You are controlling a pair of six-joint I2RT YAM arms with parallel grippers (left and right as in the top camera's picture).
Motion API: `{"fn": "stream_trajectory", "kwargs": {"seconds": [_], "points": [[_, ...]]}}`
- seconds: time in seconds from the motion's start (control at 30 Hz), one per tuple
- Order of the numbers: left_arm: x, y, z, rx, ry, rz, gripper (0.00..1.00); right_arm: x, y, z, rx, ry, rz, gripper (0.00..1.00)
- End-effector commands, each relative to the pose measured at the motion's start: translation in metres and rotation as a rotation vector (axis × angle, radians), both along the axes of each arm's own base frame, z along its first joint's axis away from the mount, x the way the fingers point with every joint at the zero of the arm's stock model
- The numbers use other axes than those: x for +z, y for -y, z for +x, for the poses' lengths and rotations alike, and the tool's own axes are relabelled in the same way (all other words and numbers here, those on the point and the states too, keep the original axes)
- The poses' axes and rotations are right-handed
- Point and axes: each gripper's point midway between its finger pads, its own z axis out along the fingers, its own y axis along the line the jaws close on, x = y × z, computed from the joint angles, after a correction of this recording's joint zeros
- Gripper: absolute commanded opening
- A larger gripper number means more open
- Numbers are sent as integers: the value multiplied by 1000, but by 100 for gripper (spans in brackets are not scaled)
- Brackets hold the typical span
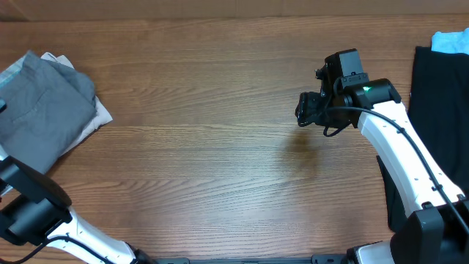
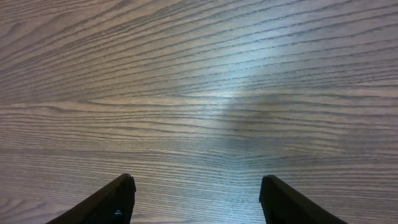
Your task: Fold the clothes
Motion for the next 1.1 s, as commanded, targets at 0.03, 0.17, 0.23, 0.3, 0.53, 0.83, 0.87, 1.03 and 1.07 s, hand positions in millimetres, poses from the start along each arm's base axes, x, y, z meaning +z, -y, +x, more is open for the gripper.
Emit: {"fn": "stream_trajectory", "kwargs": {"seconds": [0.03,0.17,0.23,0.3,0.53,0.83,0.87,1.03,1.07], "points": [[25,36,31,-100,100,-46,54,14,-2,10,1,62,6,73],[21,111,75,-315,62,-86,56,20,-5,23,-1,121,19,88],[17,166,99,-447,28,-99,56,23,-6,31,11,157,20,97],[14,236,120,-623,-12,-101,57,25,-8,41,50,200,10,100],[-6,417,90,-977,-223,-213,71,13,-8,47,72,195,-11,100],[35,458,18,-1028,-308,-301,72,45,18,19,-12,185,-16,100],[46,457,15,-1032,-280,-292,72,54,19,16,-16,210,-12,100],[107,450,-8,-1049,-109,-224,73,97,32,-7,-65,334,-23,100],[117,447,-15,-1047,-80,-203,73,102,35,-15,-70,356,-26,100]]}}
